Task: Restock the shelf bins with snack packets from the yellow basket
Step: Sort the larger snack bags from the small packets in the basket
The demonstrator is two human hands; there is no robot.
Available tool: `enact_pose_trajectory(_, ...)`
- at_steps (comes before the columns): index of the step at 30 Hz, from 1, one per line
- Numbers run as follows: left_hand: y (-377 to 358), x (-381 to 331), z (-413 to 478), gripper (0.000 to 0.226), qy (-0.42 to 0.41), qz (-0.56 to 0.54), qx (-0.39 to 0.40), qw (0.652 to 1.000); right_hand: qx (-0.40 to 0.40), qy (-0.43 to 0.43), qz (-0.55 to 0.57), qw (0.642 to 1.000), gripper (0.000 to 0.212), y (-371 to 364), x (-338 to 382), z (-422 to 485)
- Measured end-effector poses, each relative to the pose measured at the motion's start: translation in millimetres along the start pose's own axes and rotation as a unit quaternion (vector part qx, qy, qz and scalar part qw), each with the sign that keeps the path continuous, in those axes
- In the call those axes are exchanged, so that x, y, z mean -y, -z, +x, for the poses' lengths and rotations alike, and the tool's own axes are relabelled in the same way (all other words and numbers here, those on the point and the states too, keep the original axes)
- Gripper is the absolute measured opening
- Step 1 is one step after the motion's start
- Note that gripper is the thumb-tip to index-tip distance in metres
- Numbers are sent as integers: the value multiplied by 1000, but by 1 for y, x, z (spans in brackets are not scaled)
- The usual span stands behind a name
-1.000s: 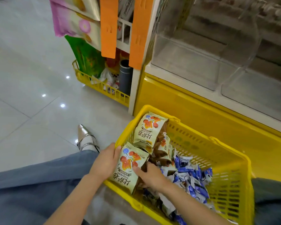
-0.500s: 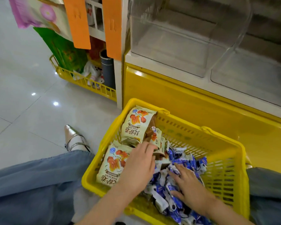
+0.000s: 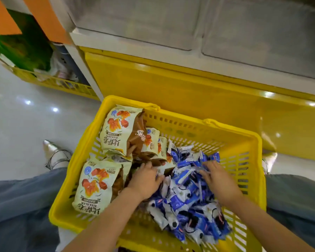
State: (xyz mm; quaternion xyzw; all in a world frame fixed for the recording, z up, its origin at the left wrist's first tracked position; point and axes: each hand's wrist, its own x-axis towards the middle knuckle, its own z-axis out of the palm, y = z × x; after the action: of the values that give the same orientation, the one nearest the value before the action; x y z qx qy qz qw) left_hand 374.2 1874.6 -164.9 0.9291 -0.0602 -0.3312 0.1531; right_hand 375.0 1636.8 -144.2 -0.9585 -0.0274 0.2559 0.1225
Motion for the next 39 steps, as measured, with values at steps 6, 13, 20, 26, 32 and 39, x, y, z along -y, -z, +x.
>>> enact_pose_trajectory(6,-16,-8,3,54,-14,-66,36,997,96,26,332,938,44,-19,52,38)
enact_pose_trajectory(13,-13,-2,-7,51,-11,-187,49,981,107,-13,278,954,40,-42,63,62)
enact_pose_trajectory(20,-11,-18,9,57,53,-421,-15,905,161,43,216,962,38,-42,48,47)
enact_pose_trajectory(26,-18,-31,16,52,69,-398,-69,912,148,73,274,948,30,-37,49,42)
enact_pose_trajectory(32,-11,-21,7,47,67,-420,-57,903,128,29,304,944,40,-40,58,70)
enact_pose_trajectory(39,-5,-17,-4,67,71,-475,-33,876,177,-119,293,932,34,-51,62,78)
